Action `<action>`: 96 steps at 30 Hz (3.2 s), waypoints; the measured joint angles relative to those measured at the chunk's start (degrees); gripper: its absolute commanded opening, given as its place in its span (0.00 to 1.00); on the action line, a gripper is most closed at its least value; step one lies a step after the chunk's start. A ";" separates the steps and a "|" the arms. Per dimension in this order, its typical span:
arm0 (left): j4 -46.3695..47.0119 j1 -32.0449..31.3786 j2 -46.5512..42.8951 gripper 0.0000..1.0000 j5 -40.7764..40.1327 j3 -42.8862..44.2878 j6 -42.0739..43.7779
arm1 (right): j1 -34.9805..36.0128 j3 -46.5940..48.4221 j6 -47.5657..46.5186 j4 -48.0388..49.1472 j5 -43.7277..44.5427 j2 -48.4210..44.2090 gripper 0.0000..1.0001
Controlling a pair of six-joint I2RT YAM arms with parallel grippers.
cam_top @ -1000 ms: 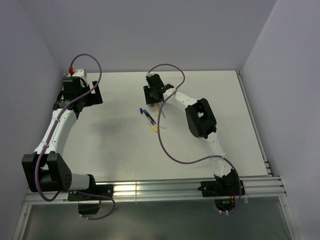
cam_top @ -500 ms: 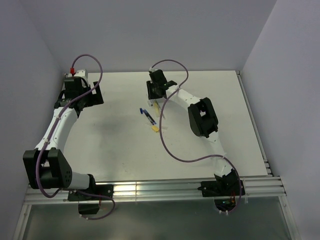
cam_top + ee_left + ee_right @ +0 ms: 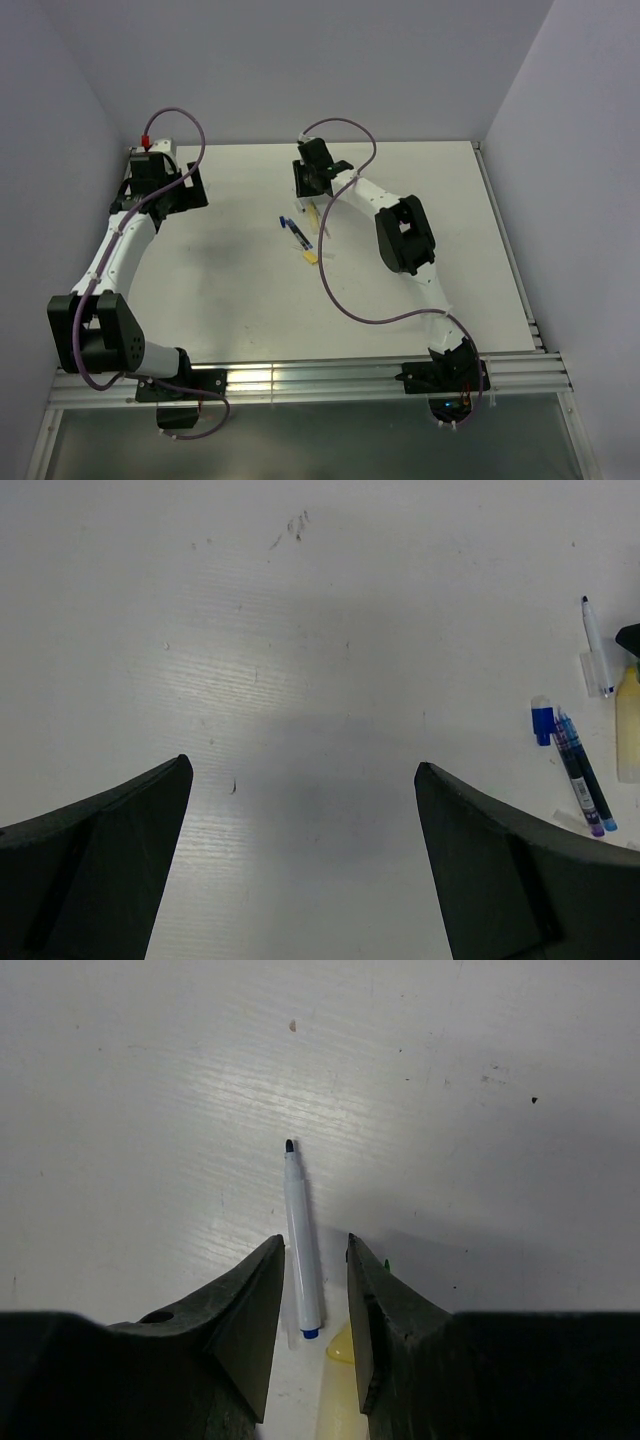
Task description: Insert the pens into the pen caps
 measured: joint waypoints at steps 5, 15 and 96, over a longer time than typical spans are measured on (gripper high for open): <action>-0.85 0.00 0.85 0.99 0.22 0.87 -0.28 | 0.00 0.00 0.00 -1.33 0.00 0.00 0.38; -0.81 0.00 0.85 0.99 0.50 1.07 -0.35 | 0.00 0.00 0.09 -4.22 0.00 0.61 0.38; 60.06 0.09 -9.01 0.89 49.66 -12.61 -52.52 | 0.02 -25.24 9.01 17.88 -53.72 -41.22 0.00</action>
